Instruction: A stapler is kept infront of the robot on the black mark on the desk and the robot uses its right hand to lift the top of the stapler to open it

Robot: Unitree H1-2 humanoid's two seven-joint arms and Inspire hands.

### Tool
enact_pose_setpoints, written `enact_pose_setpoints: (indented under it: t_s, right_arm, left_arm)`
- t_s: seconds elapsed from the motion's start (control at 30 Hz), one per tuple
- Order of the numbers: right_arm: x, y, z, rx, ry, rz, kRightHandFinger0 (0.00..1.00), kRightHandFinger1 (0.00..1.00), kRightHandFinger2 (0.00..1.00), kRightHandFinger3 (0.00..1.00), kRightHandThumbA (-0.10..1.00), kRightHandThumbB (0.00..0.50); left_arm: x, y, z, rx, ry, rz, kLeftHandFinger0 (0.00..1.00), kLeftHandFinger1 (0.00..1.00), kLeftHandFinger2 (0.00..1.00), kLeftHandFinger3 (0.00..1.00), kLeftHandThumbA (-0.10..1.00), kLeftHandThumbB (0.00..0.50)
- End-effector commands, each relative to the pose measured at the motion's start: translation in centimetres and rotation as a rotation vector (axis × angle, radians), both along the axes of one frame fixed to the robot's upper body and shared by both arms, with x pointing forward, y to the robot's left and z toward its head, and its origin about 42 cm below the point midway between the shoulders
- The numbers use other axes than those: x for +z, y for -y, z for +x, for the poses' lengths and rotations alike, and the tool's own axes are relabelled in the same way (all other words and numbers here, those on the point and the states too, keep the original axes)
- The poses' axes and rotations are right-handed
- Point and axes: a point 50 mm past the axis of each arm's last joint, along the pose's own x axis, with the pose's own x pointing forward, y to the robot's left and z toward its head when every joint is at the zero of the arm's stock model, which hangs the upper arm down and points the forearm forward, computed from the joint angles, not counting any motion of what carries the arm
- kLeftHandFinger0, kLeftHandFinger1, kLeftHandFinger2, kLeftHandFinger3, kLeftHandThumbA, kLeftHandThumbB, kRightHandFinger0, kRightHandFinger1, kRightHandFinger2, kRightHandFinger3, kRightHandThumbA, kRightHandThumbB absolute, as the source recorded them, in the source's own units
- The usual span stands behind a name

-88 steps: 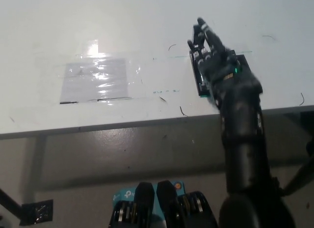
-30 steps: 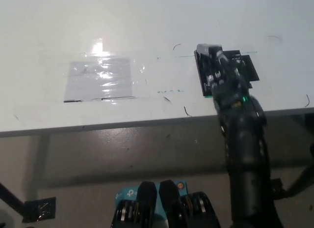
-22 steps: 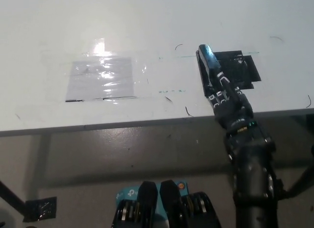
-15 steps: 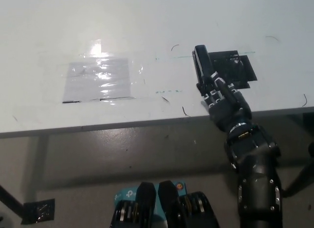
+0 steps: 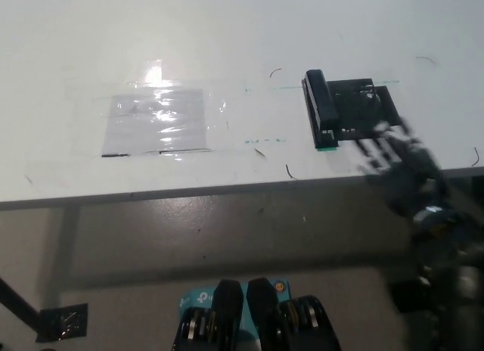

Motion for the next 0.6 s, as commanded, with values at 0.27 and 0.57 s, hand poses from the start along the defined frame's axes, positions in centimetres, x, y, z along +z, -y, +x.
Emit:
enact_pose_setpoints:
  t_s: [0.27,0.57]
  right_arm:
    - [-6.8,9.2,-3.8,-0.209,0.018,-0.515,0.3,0.38,0.47,0.71,0.71,0.053]
    - [-10.4,8.7,-4.1,-0.236,-0.025,-0.524,0.24,0.32,0.42,0.61,0.7,0.031]
  left_arm:
    - [1.9,-1.5,0.2,0.001,0.021,0.036,0.59,0.67,0.77,0.9,0.37,0.144]
    - [1.6,-1.5,0.3,-0.008,0.038,0.029,0.61,0.65,0.79,0.92,0.36,0.131]
